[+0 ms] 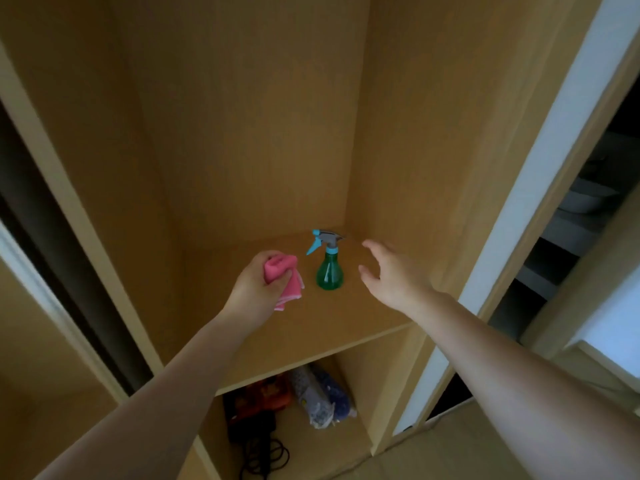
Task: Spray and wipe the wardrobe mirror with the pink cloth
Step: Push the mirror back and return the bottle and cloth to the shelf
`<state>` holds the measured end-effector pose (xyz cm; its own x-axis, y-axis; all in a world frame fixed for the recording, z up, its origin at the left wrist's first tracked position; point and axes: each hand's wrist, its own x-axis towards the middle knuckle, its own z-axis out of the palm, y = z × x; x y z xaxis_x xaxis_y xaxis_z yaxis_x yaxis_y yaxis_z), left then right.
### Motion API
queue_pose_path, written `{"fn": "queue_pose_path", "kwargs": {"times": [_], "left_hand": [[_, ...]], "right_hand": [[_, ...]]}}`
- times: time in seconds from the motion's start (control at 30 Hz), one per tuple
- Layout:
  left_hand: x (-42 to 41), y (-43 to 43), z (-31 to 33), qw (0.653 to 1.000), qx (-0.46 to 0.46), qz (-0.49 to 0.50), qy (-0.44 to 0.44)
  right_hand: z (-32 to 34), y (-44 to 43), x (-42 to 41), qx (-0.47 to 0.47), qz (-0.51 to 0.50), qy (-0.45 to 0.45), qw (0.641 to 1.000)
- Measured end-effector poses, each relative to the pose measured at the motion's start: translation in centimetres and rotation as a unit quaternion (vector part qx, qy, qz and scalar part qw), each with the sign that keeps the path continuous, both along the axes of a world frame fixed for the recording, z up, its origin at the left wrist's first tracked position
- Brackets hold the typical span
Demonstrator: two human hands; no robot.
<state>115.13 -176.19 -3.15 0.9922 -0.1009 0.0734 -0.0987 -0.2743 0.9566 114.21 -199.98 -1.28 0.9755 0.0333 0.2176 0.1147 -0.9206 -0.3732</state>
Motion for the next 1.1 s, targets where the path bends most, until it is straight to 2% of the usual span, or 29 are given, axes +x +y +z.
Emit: {"fn": "queue_pose_path", "kwargs": {"times": [0.13, 0.6, 0.77, 1.1], "left_hand": [[2.3, -1.0, -0.6, 0.999, -0.013, 0.03, 0.019], [6.1, -6.3, -2.5, 0.978, -0.01, 0.205, 0.042], [5.7, -7.4, -2.9, 0.97, -0.001, 0.237, 0.048], [3.5, -8.5, -1.8, 0.964, 0.011, 0.265, 0.035]], "right_hand": [[-1.1, 0.0, 5.4, -0.003, 0.019, 0.053, 0.998], [-6.9, -1.9, 22.6, 0.031, 0.129, 0.14, 0.981], [-7.7, -2.1, 23.3, 0.05, 0.144, 0.112, 0.982], [-7.6, -3.0, 20.9, 0.136, 0.152, 0.113, 0.972]]}}
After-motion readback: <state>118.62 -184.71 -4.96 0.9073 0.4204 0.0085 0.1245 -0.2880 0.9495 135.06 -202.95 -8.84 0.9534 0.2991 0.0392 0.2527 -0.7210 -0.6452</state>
